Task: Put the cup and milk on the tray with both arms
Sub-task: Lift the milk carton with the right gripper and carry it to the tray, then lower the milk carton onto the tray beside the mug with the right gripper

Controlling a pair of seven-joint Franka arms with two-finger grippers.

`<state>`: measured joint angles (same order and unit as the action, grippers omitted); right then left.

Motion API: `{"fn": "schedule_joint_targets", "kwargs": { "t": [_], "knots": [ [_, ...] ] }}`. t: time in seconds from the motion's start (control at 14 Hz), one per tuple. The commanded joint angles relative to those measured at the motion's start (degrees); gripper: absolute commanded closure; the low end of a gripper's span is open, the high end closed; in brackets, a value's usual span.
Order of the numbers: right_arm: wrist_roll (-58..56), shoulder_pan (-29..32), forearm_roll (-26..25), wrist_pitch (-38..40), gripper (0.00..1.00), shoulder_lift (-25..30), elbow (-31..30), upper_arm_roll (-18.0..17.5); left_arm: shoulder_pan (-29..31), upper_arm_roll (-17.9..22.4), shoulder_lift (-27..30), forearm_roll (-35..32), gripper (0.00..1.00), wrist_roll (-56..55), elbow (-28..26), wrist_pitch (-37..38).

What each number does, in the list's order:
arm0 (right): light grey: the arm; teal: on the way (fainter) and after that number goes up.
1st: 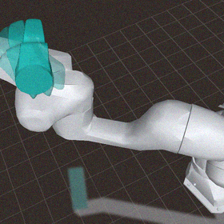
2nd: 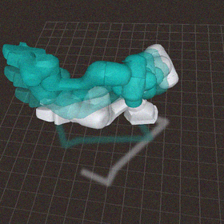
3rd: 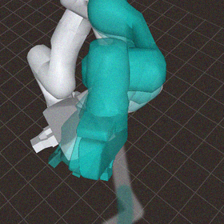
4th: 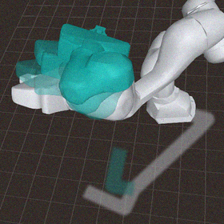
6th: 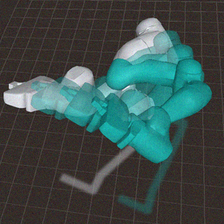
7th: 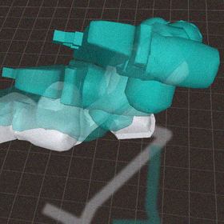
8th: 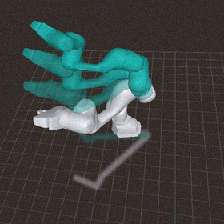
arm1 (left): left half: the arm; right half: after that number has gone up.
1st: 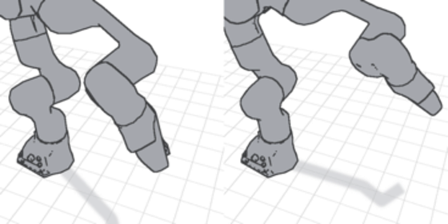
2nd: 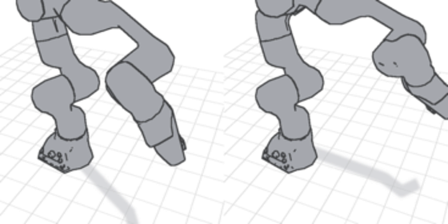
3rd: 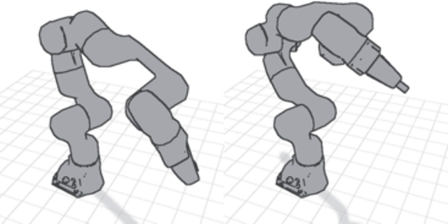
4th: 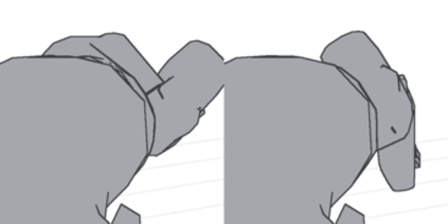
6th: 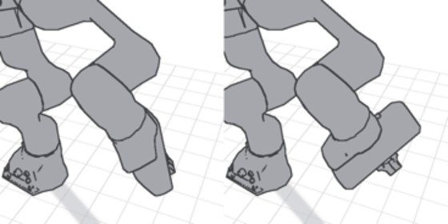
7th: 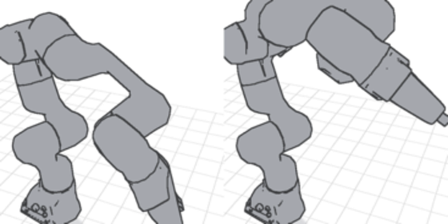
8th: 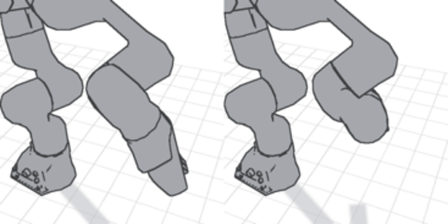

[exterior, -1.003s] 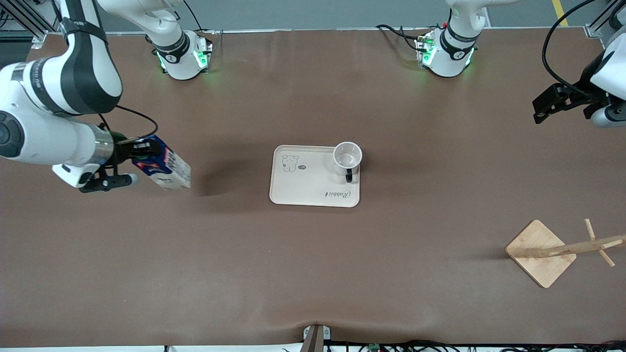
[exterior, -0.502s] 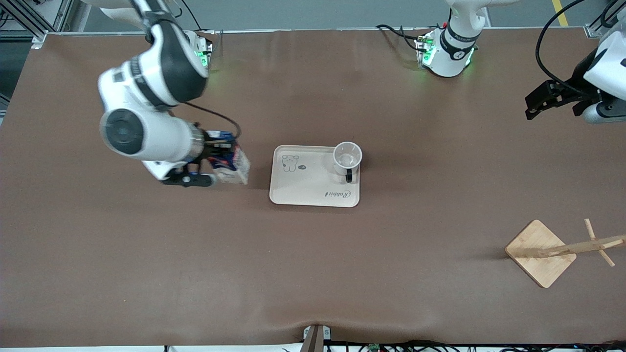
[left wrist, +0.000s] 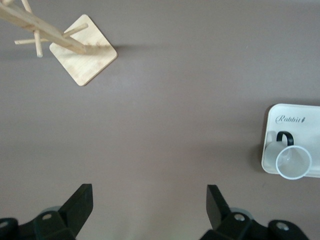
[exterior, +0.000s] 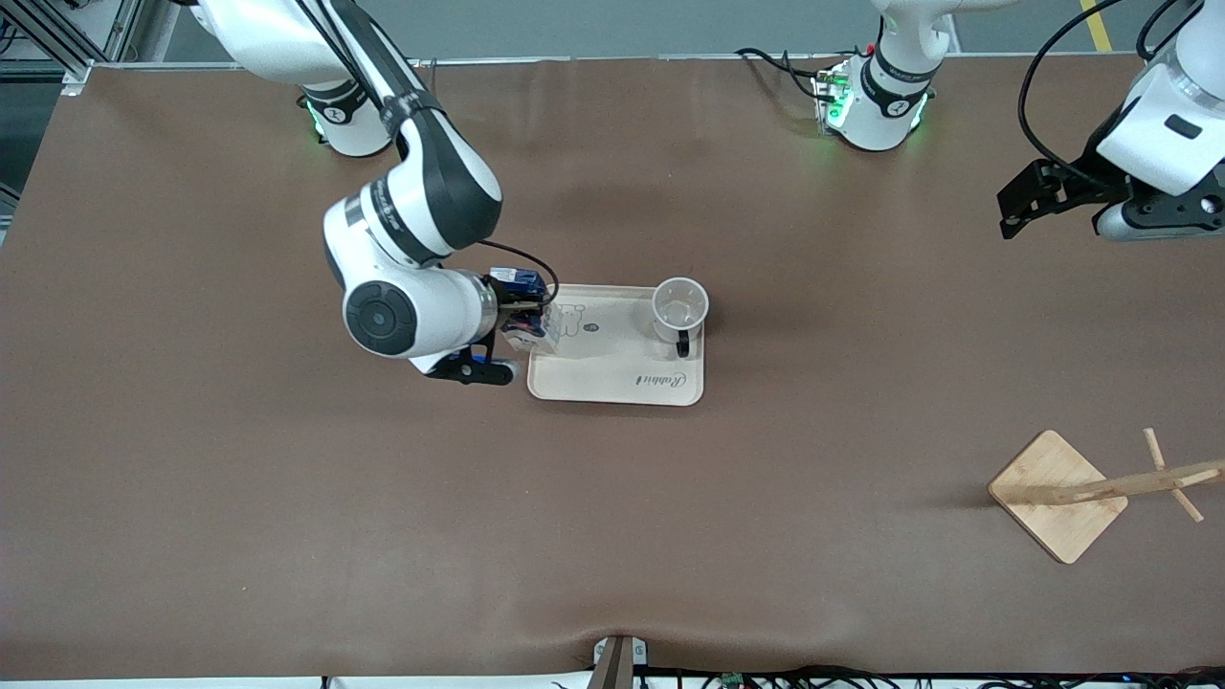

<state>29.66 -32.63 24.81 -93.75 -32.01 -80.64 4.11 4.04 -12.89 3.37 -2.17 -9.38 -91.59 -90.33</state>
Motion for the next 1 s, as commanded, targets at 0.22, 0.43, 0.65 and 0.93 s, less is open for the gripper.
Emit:
{"fn": "schedule_joint_targets", "kwargs": {
  "t": [0.22, 0.43, 0.65, 0.93],
  "knots": [
    [4.0, -2.6, 0.3, 0.3, 1.0, -4.3, 3.7, -1.4, 1.0, 1.4, 3.6, 1.1, 0.0, 2.3, -1.9, -1.0],
    [3.8, -2.7, 0.2, 0.2, 1.0, -4.5, 3.6, -1.4, 1.3, 1.8, 3.0, 3.0, 0.0, 1.8, -0.4, 1.6],
    [3.7, -3.1, -1.6, -0.4, 1.0, -5.0, 3.6, -1.4, 1.8, 2.2, 2.2, 3.1, 0.0, 2.3, 0.4, 2.9],
    [3.3, -3.1, -1.6, -2.2, 0.93, -5.1, 3.6, -1.4, 1.8, 2.2, 2.2, 2.3, 0.0, 3.0, 0.5, 4.0]
  ]
}}
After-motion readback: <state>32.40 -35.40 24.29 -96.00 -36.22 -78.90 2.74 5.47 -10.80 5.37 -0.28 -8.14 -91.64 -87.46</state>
